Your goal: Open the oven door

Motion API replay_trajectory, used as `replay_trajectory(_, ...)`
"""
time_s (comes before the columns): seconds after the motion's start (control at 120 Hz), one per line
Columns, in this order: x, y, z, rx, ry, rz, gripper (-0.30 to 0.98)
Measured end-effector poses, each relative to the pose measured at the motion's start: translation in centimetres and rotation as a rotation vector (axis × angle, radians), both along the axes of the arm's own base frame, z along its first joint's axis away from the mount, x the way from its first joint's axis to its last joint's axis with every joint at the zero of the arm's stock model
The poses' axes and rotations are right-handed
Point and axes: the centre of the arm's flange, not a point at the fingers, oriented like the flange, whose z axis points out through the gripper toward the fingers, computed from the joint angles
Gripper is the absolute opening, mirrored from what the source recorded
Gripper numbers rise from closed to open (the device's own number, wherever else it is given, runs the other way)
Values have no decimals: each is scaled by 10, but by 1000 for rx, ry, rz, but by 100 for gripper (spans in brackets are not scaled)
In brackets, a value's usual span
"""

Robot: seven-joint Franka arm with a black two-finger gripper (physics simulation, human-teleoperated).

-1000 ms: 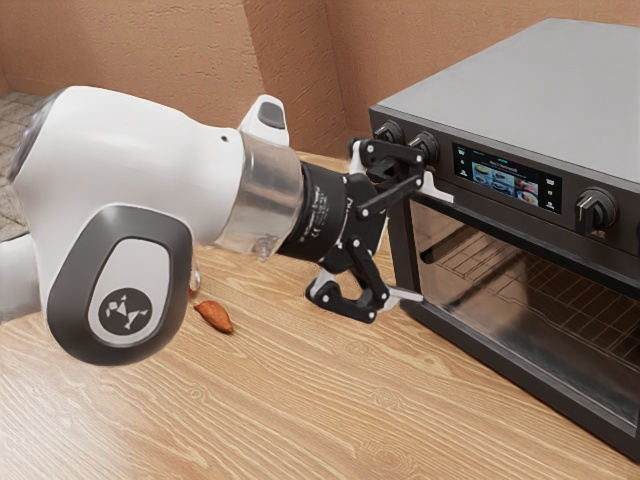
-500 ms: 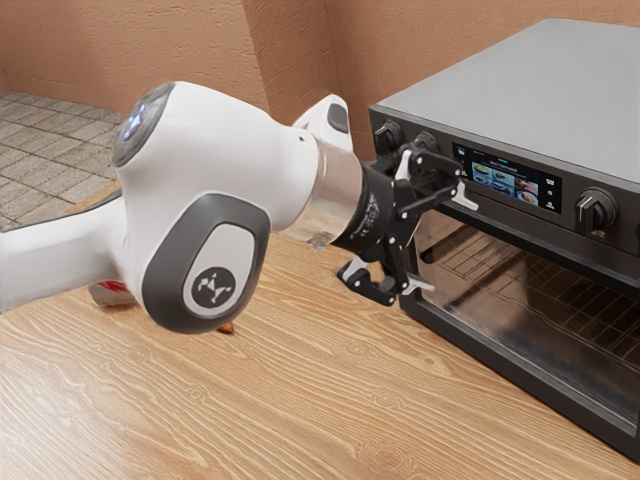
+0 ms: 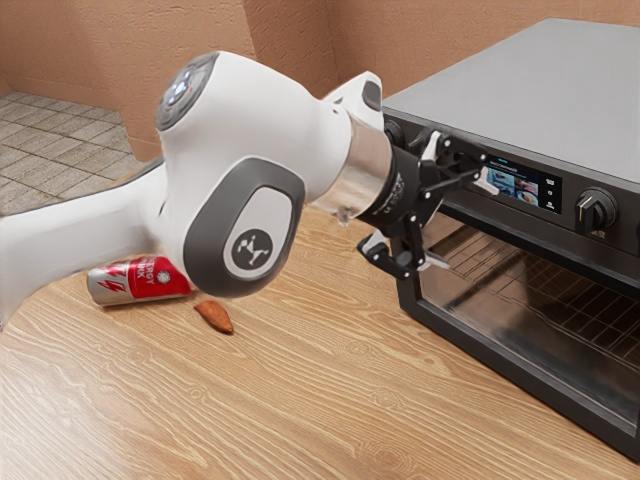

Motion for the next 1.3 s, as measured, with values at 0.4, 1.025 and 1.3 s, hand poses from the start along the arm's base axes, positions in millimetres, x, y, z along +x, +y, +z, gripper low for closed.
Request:
replay_trajectory(0.4, 14, 2, -33, 8, 65, -22, 68)
replay_trajectory(1.025, -139, 126, 88, 117, -61, 171, 68)
replay_trajectory(1.3, -103, 226, 52, 282, 503, 175, 69)
